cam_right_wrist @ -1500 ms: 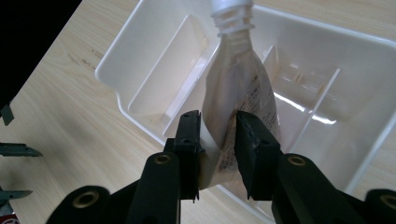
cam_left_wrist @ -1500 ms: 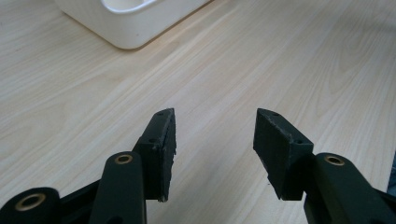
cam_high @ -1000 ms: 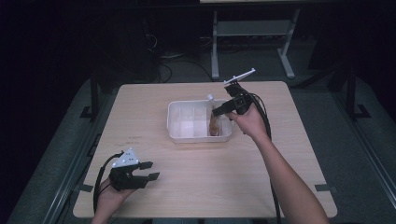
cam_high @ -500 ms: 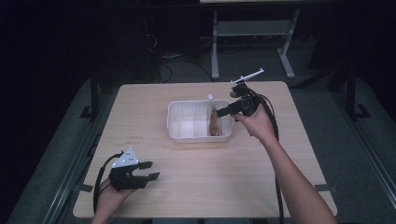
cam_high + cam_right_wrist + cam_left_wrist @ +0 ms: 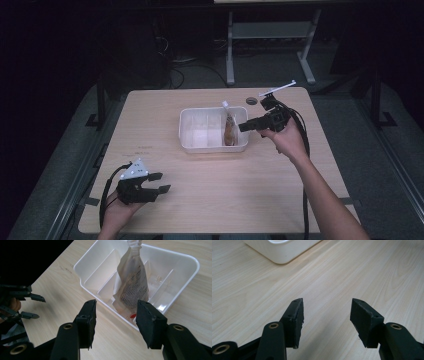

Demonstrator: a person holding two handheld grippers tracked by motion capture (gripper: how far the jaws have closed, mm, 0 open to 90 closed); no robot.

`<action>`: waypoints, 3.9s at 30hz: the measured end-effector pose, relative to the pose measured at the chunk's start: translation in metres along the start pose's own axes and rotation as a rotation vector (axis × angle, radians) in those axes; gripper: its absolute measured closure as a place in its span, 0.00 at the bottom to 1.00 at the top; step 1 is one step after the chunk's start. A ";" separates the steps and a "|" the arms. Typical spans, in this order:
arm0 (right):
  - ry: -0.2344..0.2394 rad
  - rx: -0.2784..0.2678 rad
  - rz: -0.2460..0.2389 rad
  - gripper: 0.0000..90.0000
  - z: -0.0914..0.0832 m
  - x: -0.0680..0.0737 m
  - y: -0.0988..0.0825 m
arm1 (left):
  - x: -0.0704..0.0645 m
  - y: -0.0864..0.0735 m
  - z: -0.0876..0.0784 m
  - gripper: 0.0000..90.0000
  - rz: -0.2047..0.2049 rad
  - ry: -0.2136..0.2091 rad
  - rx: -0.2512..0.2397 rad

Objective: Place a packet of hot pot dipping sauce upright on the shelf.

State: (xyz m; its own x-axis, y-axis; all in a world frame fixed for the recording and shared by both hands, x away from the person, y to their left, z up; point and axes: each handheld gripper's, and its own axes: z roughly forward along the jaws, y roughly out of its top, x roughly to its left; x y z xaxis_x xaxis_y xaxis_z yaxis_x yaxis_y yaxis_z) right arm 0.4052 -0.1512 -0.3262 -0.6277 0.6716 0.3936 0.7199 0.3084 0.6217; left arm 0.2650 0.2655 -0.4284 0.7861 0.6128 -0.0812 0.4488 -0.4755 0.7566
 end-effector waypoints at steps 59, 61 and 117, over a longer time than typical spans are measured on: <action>0.094 -0.017 -0.041 0.51 -0.032 -0.011 -0.088 | -0.001 0.000 0.001 0.45 -0.005 0.010 0.004; 0.095 -0.021 -0.035 0.51 -0.033 -0.014 -0.093 | 0.000 0.000 0.001 0.45 -0.006 0.011 0.003; 0.081 -0.040 0.057 0.46 -0.030 -0.039 -0.192 | -0.004 -0.005 0.003 0.41 -0.005 0.018 0.022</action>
State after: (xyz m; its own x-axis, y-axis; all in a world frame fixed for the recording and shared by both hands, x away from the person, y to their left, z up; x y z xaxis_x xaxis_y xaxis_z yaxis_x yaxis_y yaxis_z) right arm 0.2821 -0.2570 -0.4404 -0.6088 0.6303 0.4817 0.7439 0.2426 0.6227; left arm 0.2613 0.2634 -0.4341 0.7758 0.6267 -0.0731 0.4623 -0.4858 0.7418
